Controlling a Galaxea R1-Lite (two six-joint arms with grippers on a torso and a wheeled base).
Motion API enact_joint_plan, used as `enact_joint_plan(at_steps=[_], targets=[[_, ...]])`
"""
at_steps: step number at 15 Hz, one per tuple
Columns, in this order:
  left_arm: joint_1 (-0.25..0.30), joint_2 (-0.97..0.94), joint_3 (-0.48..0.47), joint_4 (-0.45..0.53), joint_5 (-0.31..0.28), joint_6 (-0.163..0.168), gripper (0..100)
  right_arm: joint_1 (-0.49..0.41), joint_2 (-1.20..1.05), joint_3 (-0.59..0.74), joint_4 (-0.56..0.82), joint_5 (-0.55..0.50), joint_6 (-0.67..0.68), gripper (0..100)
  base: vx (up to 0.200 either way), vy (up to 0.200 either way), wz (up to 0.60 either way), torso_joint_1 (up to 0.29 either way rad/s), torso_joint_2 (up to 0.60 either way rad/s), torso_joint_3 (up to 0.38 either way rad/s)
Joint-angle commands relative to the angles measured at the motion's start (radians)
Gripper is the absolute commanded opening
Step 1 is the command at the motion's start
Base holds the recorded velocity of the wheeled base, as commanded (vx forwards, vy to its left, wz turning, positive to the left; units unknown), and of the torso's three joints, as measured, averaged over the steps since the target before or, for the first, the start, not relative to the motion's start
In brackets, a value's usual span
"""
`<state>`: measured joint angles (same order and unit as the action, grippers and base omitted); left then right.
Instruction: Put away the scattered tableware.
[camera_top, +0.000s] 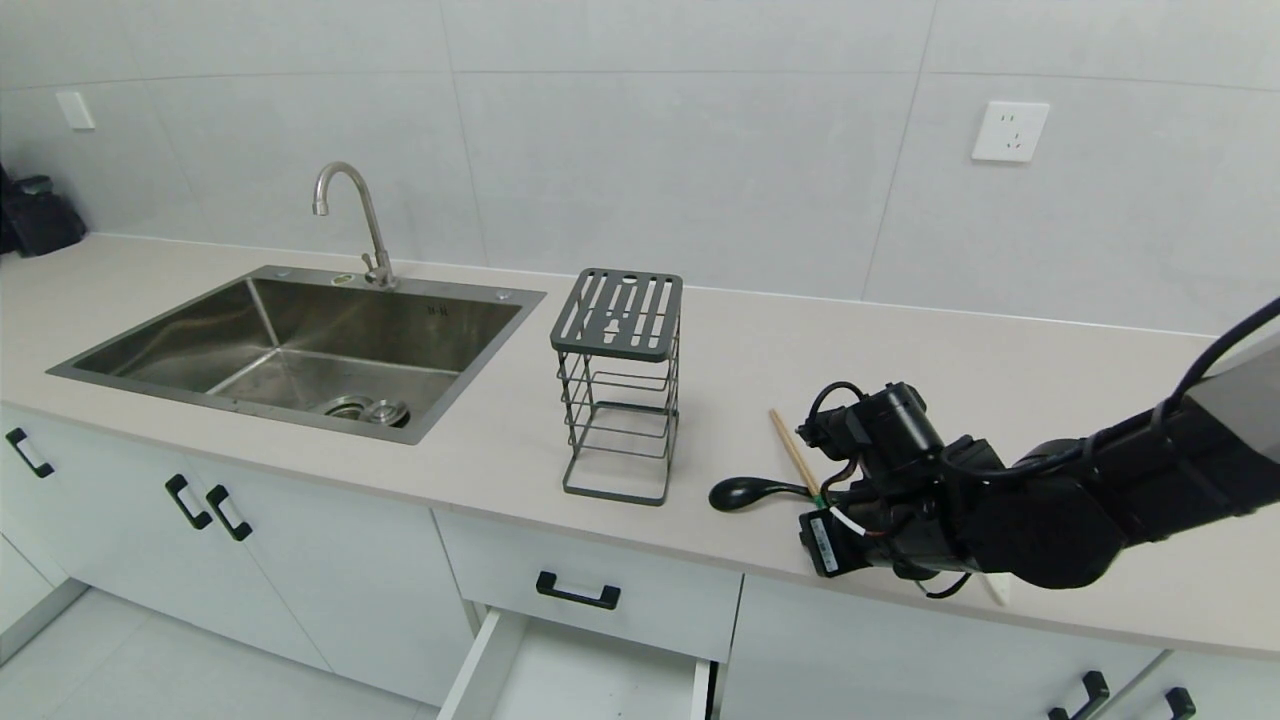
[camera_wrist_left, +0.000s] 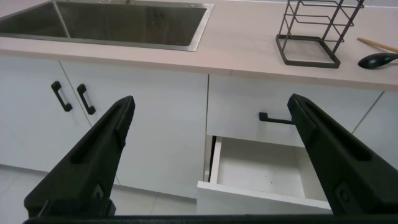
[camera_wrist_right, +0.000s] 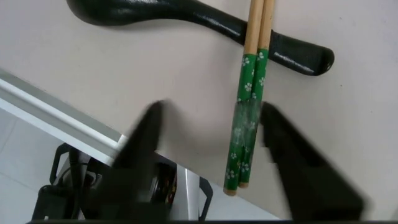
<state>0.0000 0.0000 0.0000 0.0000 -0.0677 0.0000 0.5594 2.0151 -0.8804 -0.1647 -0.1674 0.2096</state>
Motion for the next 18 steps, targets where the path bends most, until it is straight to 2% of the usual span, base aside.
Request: enact_joint_plan(at_steps=[1, 9, 13, 18], targets=[[0.0, 0.002, 0.0, 0.0, 0.0, 0.0, 100, -0.001, -0.003, 0.0, -0.001, -0.001, 0.001, 0, 0.0, 0.0, 0.0, 0.0, 0.0, 0.0], [0.0, 0.002, 0.0, 0.0, 0.0, 0.0, 100, -0.038, -0.061, 0.003, 0.001, -0.023, -0.004, 0, 0.0, 0.0, 0.0, 0.0, 0.0, 0.0], [0.0, 0.002, 0.0, 0.0, -0.001, 0.002, 100, 0.004, -0.205, 0.017, -0.001, -0.007, -0.049, 0, 0.0, 0.0, 0.0, 0.0, 0.0, 0.0], [0.0, 0.002, 0.0, 0.0, 0.0, 0.0, 100, 0.004, -0.424, 0.129, -0.026, 0.075, -0.118, 0, 0.0, 0.0, 0.0, 0.0, 0.0, 0.0]])
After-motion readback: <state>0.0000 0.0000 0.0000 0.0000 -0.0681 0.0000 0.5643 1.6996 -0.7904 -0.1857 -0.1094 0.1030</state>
